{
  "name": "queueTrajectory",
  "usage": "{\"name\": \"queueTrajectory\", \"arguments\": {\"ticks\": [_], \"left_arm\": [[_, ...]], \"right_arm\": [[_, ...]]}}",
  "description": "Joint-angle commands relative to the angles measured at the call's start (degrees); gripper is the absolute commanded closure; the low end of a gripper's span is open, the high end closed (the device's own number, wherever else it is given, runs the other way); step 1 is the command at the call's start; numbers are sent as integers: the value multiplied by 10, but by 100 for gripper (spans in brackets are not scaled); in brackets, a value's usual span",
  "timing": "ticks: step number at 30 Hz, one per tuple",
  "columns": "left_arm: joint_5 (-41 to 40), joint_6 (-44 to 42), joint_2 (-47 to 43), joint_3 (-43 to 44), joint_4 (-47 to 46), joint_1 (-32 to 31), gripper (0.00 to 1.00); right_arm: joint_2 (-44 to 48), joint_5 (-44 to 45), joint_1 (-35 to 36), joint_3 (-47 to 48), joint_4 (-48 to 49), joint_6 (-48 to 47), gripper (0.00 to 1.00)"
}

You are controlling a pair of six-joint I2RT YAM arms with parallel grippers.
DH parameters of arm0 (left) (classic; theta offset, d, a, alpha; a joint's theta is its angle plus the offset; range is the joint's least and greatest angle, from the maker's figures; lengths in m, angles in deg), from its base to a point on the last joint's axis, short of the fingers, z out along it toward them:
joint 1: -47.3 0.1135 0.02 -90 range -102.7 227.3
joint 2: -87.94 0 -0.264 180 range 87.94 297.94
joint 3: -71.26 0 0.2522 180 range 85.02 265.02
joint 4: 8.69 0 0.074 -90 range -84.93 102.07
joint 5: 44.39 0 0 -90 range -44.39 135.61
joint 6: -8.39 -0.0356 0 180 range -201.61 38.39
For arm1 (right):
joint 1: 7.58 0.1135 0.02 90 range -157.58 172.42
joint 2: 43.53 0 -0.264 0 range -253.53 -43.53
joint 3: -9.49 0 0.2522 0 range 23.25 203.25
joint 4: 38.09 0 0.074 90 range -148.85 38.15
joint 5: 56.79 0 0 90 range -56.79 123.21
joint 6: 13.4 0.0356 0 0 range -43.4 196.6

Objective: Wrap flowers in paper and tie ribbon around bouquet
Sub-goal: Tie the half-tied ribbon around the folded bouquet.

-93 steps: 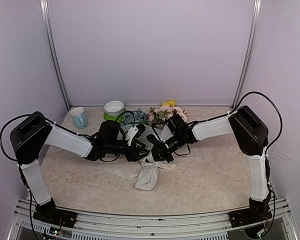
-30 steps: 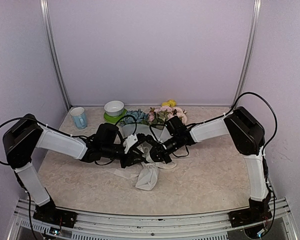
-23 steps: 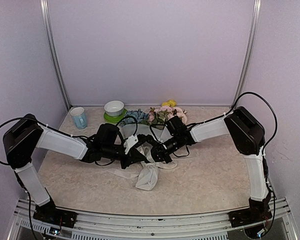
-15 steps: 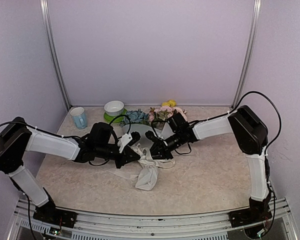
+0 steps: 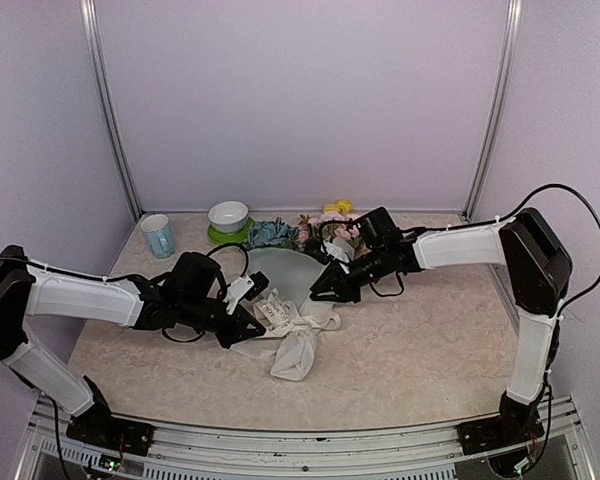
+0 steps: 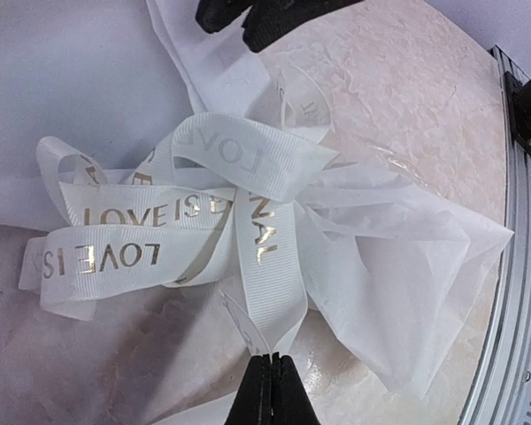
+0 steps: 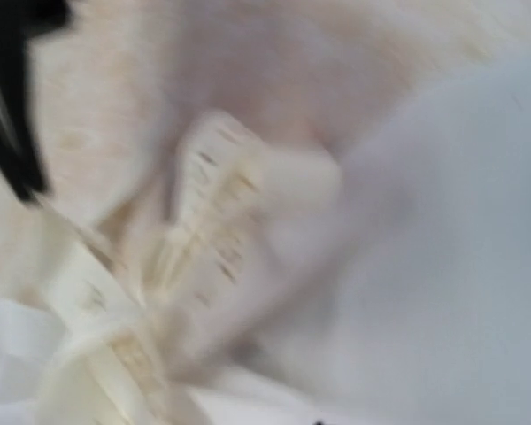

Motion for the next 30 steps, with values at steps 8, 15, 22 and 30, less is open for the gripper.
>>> {"name": "queueTrajectory", "arguments": {"ticks": [8,15,22,30], "left_arm": [[-23,132,17,-19,124,6,100],[-59,140,61,-3,160,3,100],[-176,139,12,14,172,-32,37],[-464,62,-251,-76,-14,-93,1]], "right_arm": [[63,157,-2,-78,-5,323,64],[78,60,16,-146,91,365,54],[91,71,22,-138,74,359,53],[181,283,15,-138,-14,327,31]]}}
